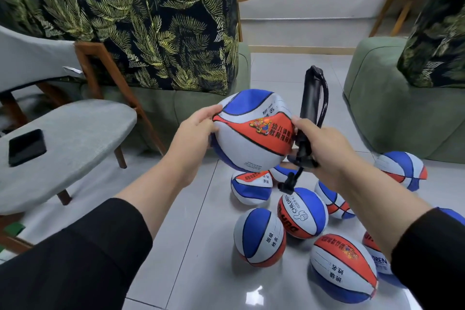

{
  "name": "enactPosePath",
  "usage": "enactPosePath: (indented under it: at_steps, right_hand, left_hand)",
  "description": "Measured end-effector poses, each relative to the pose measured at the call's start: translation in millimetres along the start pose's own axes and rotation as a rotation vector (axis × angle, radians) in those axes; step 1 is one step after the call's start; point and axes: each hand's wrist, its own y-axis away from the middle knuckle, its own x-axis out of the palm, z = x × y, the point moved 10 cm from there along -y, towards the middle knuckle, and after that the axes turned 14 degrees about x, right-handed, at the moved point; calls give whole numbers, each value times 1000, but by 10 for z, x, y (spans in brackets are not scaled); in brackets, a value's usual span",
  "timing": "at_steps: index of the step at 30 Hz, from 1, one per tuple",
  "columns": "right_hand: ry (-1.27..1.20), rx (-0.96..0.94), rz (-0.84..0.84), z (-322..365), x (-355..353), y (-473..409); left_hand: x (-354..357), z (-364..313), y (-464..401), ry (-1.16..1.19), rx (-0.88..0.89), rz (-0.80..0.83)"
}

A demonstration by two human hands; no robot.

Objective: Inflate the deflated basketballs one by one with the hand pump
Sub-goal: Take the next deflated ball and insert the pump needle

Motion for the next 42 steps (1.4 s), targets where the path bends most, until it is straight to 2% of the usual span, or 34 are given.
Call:
enactPosePath:
  at_steps: [4, 9, 12, 17, 20, 23, 27, 31, 38, 42]
  right_hand:
    - [-14, 74, -50, -123, -63, -38]
    - [-18, 77, -81, -134, -85, -64]
    - [24, 69, -110, -119, -120, -85]
    - [146, 47, -152, -122, -101, -85]
    - [180, 39, -187, -138, -106, -91]
    - [173, 53, -184, -153, -113, -116]
    - [145, 104, -144, -244, -2, -115]
    - [121, 138, -62, -322, 144, -68]
    - [192, 320, 225, -841, 747, 182]
    - [346, 355, 161, -1283, 904, 262]
  left_hand:
    - [152, 16, 62, -73, 70, 263]
    - [264, 27, 94, -271, 96, 461]
    - [259, -9, 57, -300, 141, 430]
    - [83, -8, -33, -258, 132, 196]
    - [122, 125, -5, -224, 67, 292]
    - [249, 170, 95, -366, 70, 423]
    - [303, 54, 127, -548, 189, 320]
    - [230, 49, 169, -676, 227, 314]
    - [-449, 193, 393, -804, 112, 257]
    - [-800, 332, 624, -905, 32, 276]
